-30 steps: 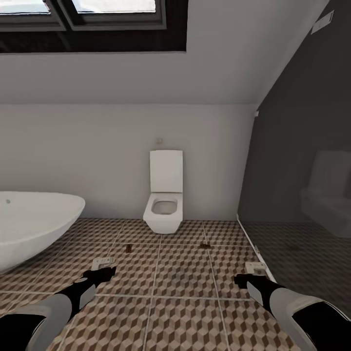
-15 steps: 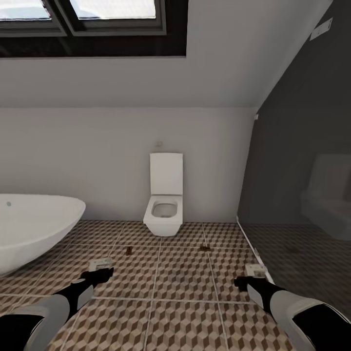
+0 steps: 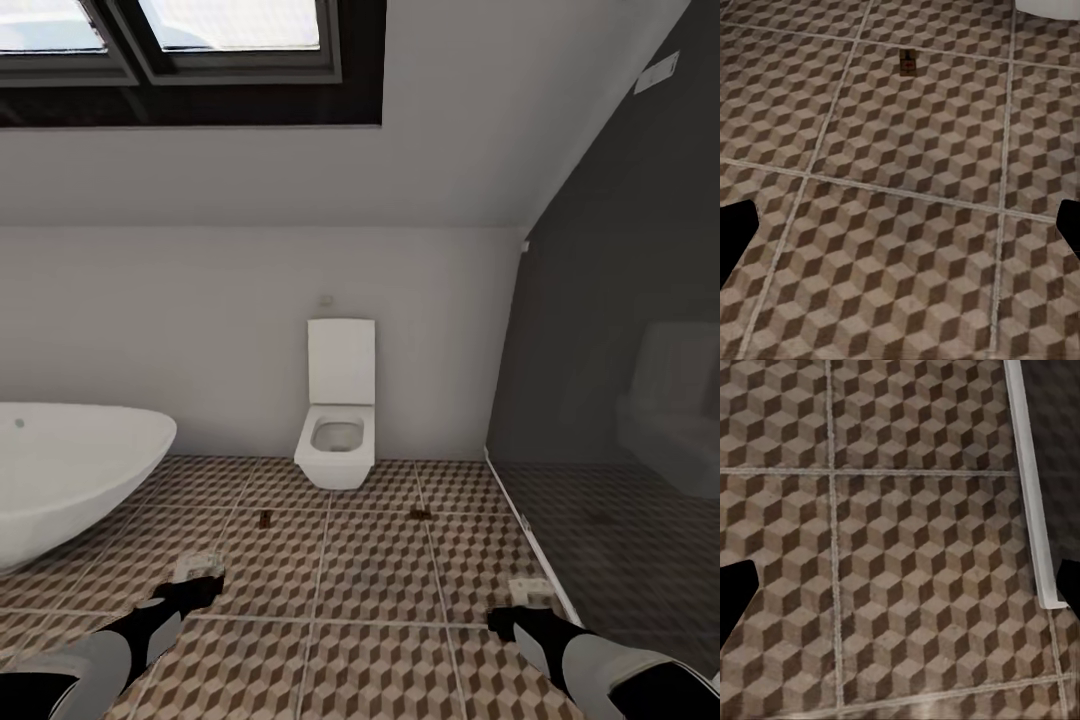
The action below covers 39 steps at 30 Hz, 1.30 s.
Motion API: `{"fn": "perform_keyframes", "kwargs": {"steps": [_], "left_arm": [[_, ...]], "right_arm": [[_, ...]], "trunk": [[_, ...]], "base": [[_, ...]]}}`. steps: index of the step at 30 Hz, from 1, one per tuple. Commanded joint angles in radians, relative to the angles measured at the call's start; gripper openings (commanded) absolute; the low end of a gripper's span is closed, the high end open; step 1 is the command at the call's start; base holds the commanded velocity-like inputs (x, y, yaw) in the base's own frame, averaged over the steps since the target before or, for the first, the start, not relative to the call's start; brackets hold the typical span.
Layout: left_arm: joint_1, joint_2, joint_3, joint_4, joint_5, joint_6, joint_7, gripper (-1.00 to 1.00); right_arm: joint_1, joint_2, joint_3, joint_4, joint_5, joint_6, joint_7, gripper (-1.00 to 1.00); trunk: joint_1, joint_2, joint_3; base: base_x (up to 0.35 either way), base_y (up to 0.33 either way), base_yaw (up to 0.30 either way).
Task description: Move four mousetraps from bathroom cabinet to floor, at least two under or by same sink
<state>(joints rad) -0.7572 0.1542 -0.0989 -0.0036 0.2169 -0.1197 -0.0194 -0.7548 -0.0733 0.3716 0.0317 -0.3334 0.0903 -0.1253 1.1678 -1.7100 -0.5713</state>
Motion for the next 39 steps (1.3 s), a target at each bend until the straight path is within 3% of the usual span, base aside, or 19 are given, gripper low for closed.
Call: {"fn": "perform_keyframes", "kwargs": {"steps": [1,8,19,28,39], "left_arm": [[0.009,0.000,-0.008,0.001,0.010,-0.001,-0.002,1.00],[0.074,-0.001,-0.008,0.001,0.010,0.024,-0.003,1.00],[0.187,-0.003,-0.008,0.002,0.010,0.055,-0.003,1.00],[0.290,-0.018,-0.008,0.001,0.010,0.059,-0.004,1.00],[0.395,-0.040,-0.008,0.002,0.010,0.057,-0.004,1.00]], "right_arm": [[0.005,0.000,0.009,0.000,-0.004,0.003,-0.002,1.00],[0.061,0.004,0.009,0.001,0.005,0.003,-0.002,1.00],[0.199,0.008,0.009,0.001,0.007,0.004,-0.001,1.00],[0.324,0.011,0.009,0.001,0.007,0.004,0.005,1.00],[0.417,0.026,0.008,0.001,0.005,0.003,0.009,1.00]], "trunk": [[-0.004,0.007,0.002],[-0.031,0.056,0.024],[-0.073,0.133,0.059],[-0.073,0.133,0.059],[-0.073,0.133,0.059]], "base": [[0.000,0.000,0.000],[0.000,0.000,0.000],[0.000,0.000,0.000],[0.000,0.000,0.000],[0.000,0.000,0.000]]}}
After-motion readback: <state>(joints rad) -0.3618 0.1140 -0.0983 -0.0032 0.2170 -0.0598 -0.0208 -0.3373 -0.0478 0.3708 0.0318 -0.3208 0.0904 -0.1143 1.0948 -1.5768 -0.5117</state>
